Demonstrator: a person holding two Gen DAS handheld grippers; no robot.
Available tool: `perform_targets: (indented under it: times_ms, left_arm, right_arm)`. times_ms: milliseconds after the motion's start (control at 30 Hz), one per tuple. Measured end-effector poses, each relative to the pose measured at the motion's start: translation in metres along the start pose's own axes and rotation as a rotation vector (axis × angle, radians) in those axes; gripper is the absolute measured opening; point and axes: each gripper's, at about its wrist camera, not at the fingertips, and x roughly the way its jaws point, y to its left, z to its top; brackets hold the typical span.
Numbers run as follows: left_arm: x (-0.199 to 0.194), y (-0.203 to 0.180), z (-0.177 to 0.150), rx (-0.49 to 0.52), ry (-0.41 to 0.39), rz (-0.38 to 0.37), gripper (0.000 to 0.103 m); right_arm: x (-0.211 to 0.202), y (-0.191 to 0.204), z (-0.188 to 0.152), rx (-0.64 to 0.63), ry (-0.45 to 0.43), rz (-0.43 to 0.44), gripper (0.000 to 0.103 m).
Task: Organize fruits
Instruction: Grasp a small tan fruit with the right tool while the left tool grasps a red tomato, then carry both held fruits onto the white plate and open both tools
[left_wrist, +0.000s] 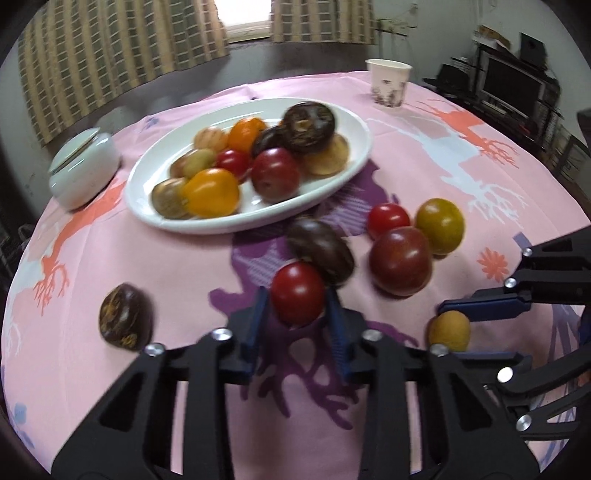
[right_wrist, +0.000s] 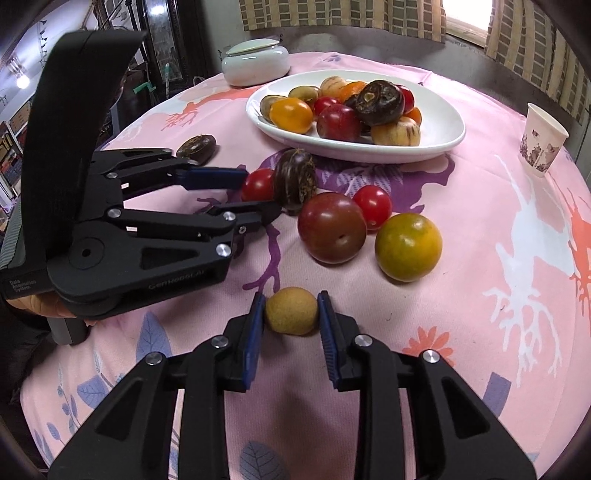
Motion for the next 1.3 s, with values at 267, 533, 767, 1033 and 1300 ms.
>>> perform_targets:
  times_ms: [267, 533, 767, 1033, 1300]
  left_arm:
    - [0.003, 0.004, 0.004, -0.018, -0.004, -0.06, 0.028]
    - [-0.024, 0.0, 0.003, -0.024, -0.079, -0.1, 0.028]
    - [-0.042, 0.008, 0.006, -0.067, -0.108, -0.088, 0.029]
    - [-0.052, 0.032, 0.016, -0.156, -0.124, -0.038, 0.028]
    - [-0.054, 0.051, 0.046, -0.158, -0.141, -0.015, 0.029]
  right_arm:
    - [-0.001, 0.0, 0.001, 0.005, -0.016, -0.029, 0.029]
    - [-0.015, -0.011, 0.004, 0.045, -0.057, -0.033, 0.029]
    - [-0.033, -0.015, 0.008, 0.073, -0.117, -0.029, 0.029]
    - [-0.048, -0.033, 0.012, 0.163, -0.211, -0.074, 0.029]
    - [-0.057, -0.05, 0.05, 0.198, -0.275, -0.085, 0.029]
